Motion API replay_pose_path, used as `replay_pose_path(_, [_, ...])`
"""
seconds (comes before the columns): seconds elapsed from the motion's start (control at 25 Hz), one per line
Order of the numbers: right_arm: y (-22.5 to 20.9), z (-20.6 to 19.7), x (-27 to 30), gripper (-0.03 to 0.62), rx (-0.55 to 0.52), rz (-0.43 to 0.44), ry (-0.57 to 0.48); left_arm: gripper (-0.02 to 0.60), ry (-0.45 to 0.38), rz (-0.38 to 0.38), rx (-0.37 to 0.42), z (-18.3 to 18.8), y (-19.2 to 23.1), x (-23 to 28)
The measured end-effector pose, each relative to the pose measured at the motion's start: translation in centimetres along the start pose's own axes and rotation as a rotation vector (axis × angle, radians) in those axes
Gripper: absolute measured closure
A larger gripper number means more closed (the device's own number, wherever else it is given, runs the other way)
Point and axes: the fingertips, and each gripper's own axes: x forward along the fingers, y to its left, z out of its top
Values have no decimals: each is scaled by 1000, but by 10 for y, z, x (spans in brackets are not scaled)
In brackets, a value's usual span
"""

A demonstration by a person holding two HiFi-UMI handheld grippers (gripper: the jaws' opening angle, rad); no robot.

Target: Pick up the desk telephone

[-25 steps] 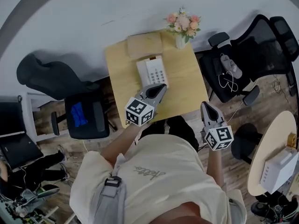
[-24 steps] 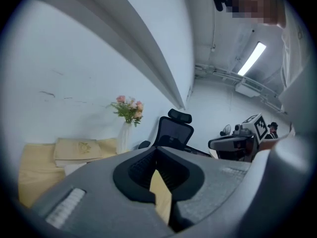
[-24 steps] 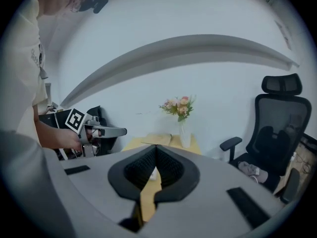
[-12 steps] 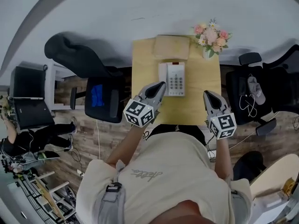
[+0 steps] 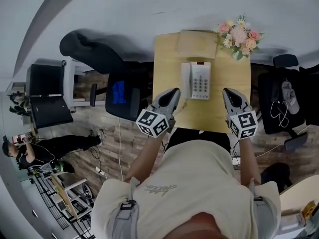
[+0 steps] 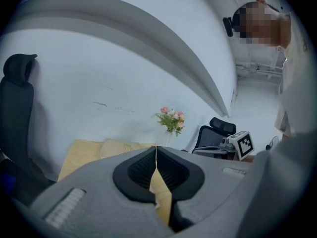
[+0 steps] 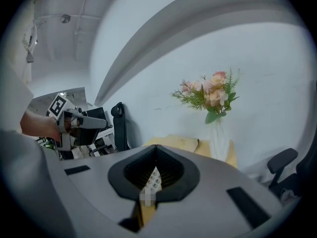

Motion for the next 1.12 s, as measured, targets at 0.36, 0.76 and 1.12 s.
replay_pose_path(0.36, [10,7,17,592,-14,-17,17,563,-18,-74,6,4,12,8])
replay_pose_path(0.76, [15,-17,57,539,31,-44,137,442,65,-122,-12,-20,52,24])
replay_pose_path(1.12, [-5,-63,106,444,168,-51,270,380,206,-210,-278,-77,104,68])
